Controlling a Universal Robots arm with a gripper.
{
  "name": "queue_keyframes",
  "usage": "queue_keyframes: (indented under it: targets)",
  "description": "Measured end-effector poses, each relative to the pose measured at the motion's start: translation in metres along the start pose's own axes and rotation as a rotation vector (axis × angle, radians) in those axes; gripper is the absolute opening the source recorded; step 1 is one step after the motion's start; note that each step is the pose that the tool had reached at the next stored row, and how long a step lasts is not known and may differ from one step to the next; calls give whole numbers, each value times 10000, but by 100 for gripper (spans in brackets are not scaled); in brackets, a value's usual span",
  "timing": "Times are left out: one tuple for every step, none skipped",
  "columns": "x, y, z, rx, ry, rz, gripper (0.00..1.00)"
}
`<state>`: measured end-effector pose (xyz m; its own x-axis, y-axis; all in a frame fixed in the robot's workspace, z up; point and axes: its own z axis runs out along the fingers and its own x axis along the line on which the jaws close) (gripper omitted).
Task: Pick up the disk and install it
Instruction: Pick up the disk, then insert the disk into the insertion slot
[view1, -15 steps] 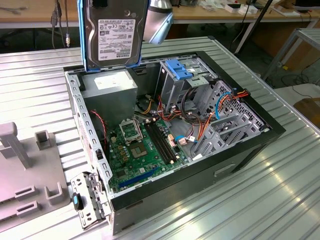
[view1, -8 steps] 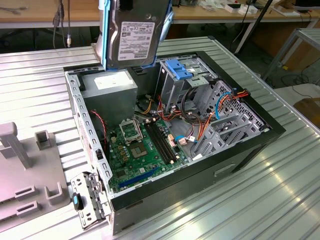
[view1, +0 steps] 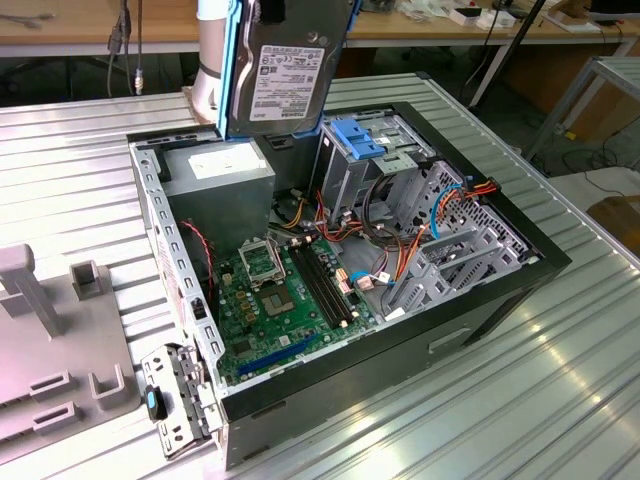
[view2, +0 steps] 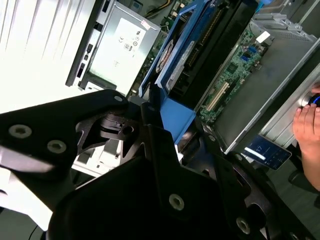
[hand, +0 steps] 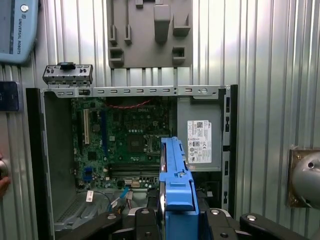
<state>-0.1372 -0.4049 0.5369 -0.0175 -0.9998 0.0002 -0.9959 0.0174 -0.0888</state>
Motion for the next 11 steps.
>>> queue_keyframes:
  targets:
    - [0, -2, 1, 8, 0, 0, 37]
    - [0, -2, 1, 10, 1, 0, 37]
    - [0, -2, 1, 11, 1, 0, 37]
    - [0, -2, 1, 13, 0, 0, 37]
    - [0, -3, 1, 14, 0, 1, 37]
    - [0, -3, 1, 15, 0, 0, 37]
    - [0, -3, 2, 17, 0, 0, 37]
    - [0, -4, 2, 18, 0, 1, 37]
    - [0, -4, 2, 21, 1, 0, 37]
    - [0, -4, 2, 20, 3, -1, 37]
    - [0, -4, 2, 21, 4, 0, 37]
